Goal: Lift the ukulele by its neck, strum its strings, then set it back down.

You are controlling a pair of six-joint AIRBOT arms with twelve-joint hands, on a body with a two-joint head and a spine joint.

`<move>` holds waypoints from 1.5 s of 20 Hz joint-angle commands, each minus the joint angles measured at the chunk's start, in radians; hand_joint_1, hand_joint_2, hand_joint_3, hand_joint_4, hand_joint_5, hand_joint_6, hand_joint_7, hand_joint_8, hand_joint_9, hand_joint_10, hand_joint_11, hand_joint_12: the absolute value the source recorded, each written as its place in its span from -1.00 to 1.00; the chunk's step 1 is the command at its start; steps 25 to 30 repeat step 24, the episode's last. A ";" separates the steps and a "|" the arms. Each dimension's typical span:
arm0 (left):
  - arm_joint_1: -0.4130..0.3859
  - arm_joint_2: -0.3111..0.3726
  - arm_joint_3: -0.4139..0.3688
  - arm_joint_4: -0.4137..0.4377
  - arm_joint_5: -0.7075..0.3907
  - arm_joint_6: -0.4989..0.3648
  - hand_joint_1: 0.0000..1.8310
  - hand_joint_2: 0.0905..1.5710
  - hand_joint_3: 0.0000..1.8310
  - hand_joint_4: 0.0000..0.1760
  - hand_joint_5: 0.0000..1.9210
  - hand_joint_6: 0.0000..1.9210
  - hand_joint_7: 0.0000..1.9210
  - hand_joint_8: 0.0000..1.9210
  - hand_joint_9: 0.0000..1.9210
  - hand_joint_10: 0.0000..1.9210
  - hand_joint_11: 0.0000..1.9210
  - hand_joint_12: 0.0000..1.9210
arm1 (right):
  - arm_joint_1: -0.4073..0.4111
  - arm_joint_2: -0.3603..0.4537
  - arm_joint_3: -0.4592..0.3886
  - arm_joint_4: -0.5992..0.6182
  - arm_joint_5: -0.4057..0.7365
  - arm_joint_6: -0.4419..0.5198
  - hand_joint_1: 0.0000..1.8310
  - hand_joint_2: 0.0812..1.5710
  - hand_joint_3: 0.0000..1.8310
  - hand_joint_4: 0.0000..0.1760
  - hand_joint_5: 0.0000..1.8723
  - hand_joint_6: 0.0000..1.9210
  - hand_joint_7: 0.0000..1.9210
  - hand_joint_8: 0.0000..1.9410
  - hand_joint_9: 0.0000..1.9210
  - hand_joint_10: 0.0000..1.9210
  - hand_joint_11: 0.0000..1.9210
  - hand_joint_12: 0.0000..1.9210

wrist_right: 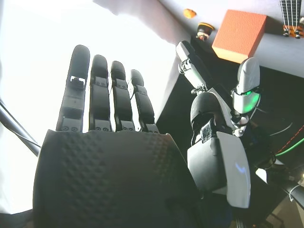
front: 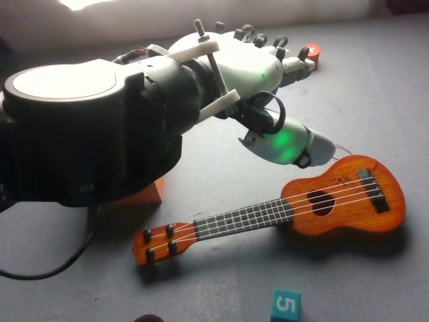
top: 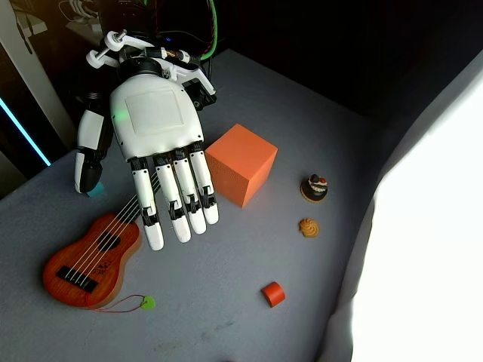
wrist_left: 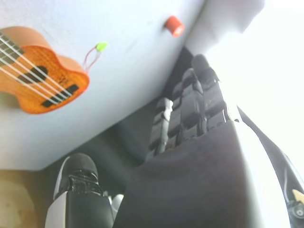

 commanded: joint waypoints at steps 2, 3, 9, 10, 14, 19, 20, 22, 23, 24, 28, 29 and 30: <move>-0.034 0.015 -0.007 0.031 -0.039 0.030 -1.00 0.33 -1.00 -0.05 -0.95 -1.00 -0.90 -1.00 -0.82 -0.99 -1.00 -0.17 | 0.012 0.007 0.000 0.021 0.109 -0.016 -1.00 0.61 -1.00 -1.00 -0.94 -0.99 -0.88 -1.00 -0.87 -0.83 -1.00 -0.02; -0.038 0.020 -0.007 0.028 -0.046 0.031 -1.00 0.34 -1.00 -0.07 -0.94 -1.00 -0.86 -0.99 -0.79 -0.98 -1.00 -0.10 | 0.012 0.007 -0.001 0.057 0.110 -0.055 -1.00 0.61 -1.00 -1.00 -0.93 -0.99 -0.88 -1.00 -0.86 -0.80 -1.00 0.04; -0.094 0.046 -0.008 -0.076 -0.063 0.158 -0.96 0.40 -0.99 -0.22 -0.94 -0.99 -0.88 -0.99 -0.80 -0.99 -1.00 -0.15 | 0.012 0.007 -0.002 0.175 0.111 -0.168 -1.00 0.63 -1.00 -1.00 -0.91 -0.99 -0.84 -0.99 -0.85 -0.69 -1.00 0.19; -0.097 0.047 -0.008 -0.081 -0.063 0.164 -0.94 0.41 -0.99 -0.25 -0.92 -0.99 -0.87 -0.99 -0.79 -0.99 -1.00 -0.12 | 0.012 0.007 -0.002 0.175 0.111 -0.168 -1.00 0.63 -1.00 -1.00 -0.91 -0.99 -0.83 -0.99 -0.84 -0.68 -1.00 0.21; -0.108 0.049 -0.017 -0.098 -0.062 0.164 -0.84 0.39 -1.00 -0.26 -0.93 -1.00 -0.84 -1.00 -0.72 -0.98 -1.00 -0.02 | 0.012 0.007 -0.003 0.175 0.111 -0.168 -0.96 0.62 -1.00 -1.00 -0.85 -0.98 -0.77 -0.99 -0.81 -0.63 -1.00 0.37; -0.112 0.052 -0.013 -0.107 -0.062 0.164 -0.95 0.39 -1.00 -0.26 -0.87 -0.99 -0.81 -1.00 -0.68 -0.99 -1.00 0.00 | 0.011 0.008 -0.004 0.175 0.111 -0.170 -0.94 0.61 -1.00 -1.00 -0.76 -0.96 -0.71 -0.99 -0.80 -0.56 -1.00 0.40; -0.113 0.053 -0.012 -0.107 -0.062 0.164 -0.91 0.38 -1.00 -0.23 -0.81 -0.98 -0.75 -0.99 -0.64 -0.98 -1.00 0.05 | 0.011 0.008 -0.004 0.175 0.111 -0.170 -0.96 0.61 -1.00 -1.00 -0.73 -0.96 -0.69 -0.99 -0.78 -0.50 -1.00 0.47; -0.112 0.054 -0.012 -0.110 -0.062 0.164 -0.91 0.41 -1.00 -0.37 -0.66 -0.97 -0.62 -0.98 -0.56 -0.97 -1.00 0.15 | 0.011 0.008 -0.005 0.175 0.111 -0.170 -0.96 0.64 -1.00 -1.00 -0.69 -0.95 -0.59 -0.98 -0.79 -0.19 -1.00 0.65; -0.111 0.054 -0.012 -0.114 -0.062 0.164 -0.91 0.43 -1.00 -0.61 -0.58 -0.96 -0.51 -0.98 -0.47 -0.95 -0.95 0.23 | 0.011 0.008 -0.005 0.175 0.111 -0.170 -0.93 0.64 -1.00 -1.00 -0.53 -0.81 -0.40 -0.90 -0.71 0.00 -1.00 0.73; -0.109 0.054 -0.011 -0.119 -0.062 0.164 -0.94 0.46 -1.00 -0.94 -0.40 -0.95 -0.23 -0.91 -0.27 -0.85 -0.85 0.35 | 0.011 0.008 -0.005 0.175 0.111 -0.170 -0.87 0.64 -1.00 -1.00 -0.36 -0.29 -0.23 -0.37 -0.52 0.28 -0.85 0.90; -0.109 0.054 -0.011 -0.119 -0.062 0.164 -0.94 0.46 -1.00 -0.94 -0.40 -0.95 -0.23 -0.91 -0.27 -0.85 -0.85 0.35 | 0.011 0.008 -0.005 0.175 0.111 -0.170 -0.87 0.64 -1.00 -1.00 -0.36 -0.29 -0.23 -0.37 -0.52 0.28 -0.85 0.90; -0.109 0.054 -0.011 -0.119 -0.062 0.164 -0.94 0.46 -1.00 -0.94 -0.40 -0.95 -0.23 -0.91 -0.27 -0.85 -0.85 0.35 | 0.011 0.008 -0.005 0.175 0.111 -0.170 -0.87 0.64 -1.00 -1.00 -0.36 -0.29 -0.23 -0.37 -0.52 0.28 -0.85 0.90; -0.109 0.054 -0.011 -0.119 -0.062 0.164 -0.94 0.46 -1.00 -0.94 -0.40 -0.95 -0.23 -0.91 -0.27 -0.85 -0.85 0.35 | 0.011 0.008 -0.005 0.175 0.111 -0.170 -0.87 0.64 -1.00 -1.00 -0.36 -0.29 -0.23 -0.37 -0.52 0.28 -0.85 0.90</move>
